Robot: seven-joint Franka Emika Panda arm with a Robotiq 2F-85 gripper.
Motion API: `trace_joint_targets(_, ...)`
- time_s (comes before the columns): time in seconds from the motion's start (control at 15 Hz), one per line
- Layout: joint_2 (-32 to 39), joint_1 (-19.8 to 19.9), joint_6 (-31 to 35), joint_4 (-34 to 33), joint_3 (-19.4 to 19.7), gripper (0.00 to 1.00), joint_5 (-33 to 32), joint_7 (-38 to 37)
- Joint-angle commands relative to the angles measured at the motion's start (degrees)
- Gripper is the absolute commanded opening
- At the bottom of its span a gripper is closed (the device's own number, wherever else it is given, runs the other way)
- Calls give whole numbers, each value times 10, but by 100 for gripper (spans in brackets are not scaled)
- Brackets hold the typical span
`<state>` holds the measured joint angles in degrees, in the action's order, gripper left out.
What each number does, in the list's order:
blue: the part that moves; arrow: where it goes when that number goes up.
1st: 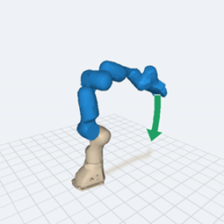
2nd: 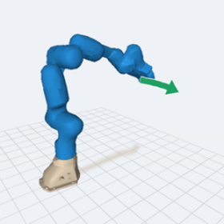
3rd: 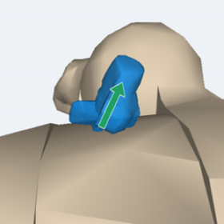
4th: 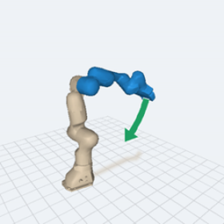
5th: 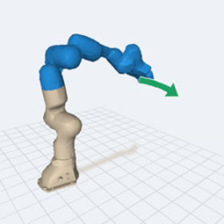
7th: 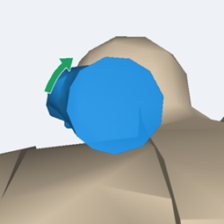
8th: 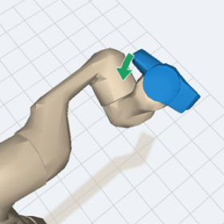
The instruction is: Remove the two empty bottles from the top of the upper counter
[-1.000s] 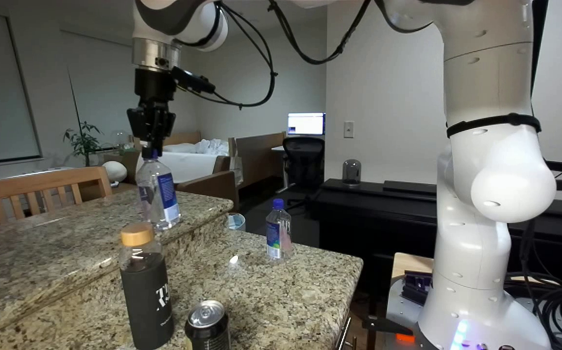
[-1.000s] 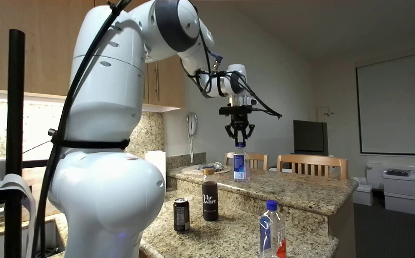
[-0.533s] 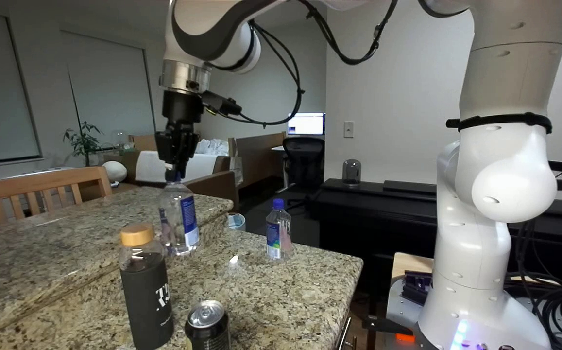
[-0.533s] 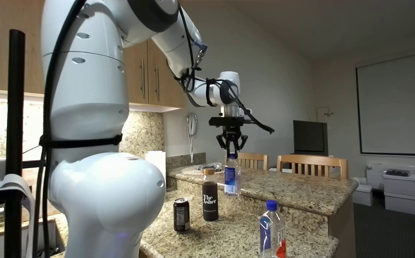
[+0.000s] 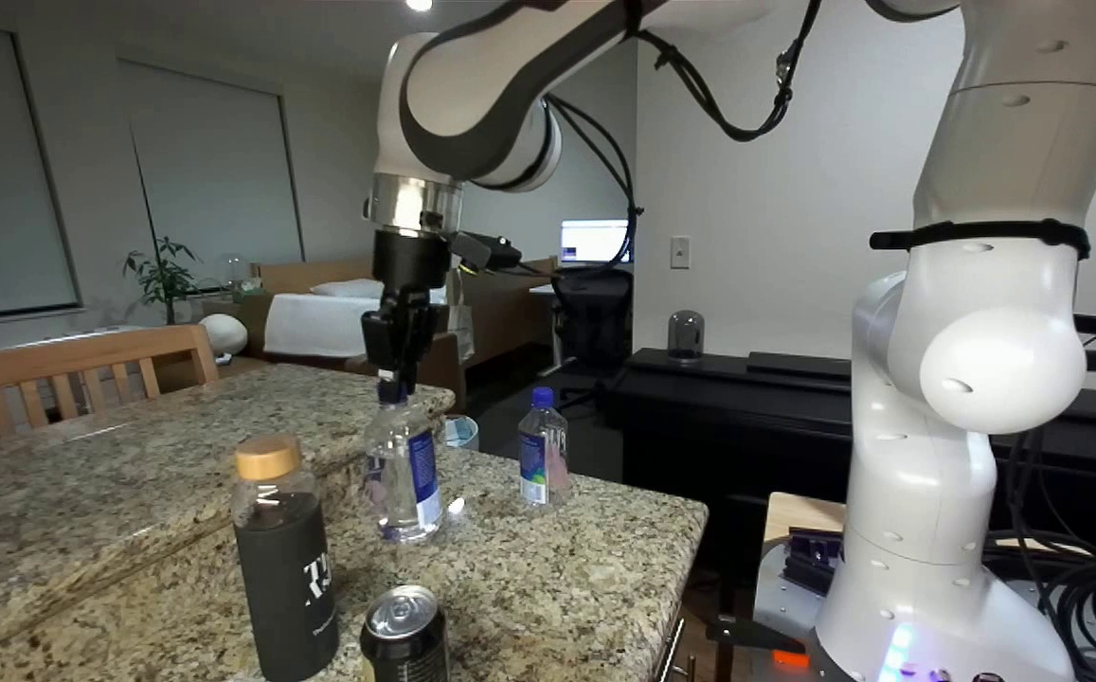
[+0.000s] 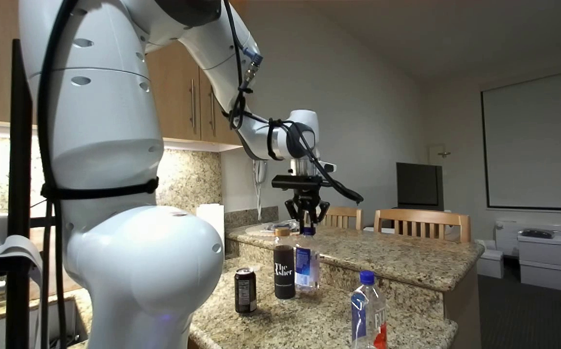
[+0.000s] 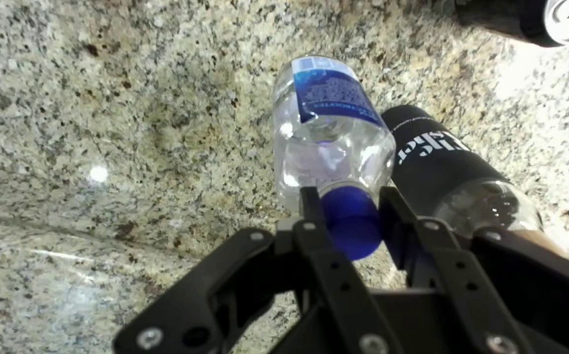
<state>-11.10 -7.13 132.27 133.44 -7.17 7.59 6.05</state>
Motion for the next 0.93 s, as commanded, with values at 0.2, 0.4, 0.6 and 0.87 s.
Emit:
trace_joint_targets(0.2,-26,-4,55,74,-28,15,-42,-124)
trace_joint_targets(0.4,-29,5,67,95,-27,15,-67,-178)
trace_joint_targets(0.6,-40,18,68,111,-13,15,-74,-206)
trace_joint_targets(0.87,-49,29,70,122,1,15,-69,-211)
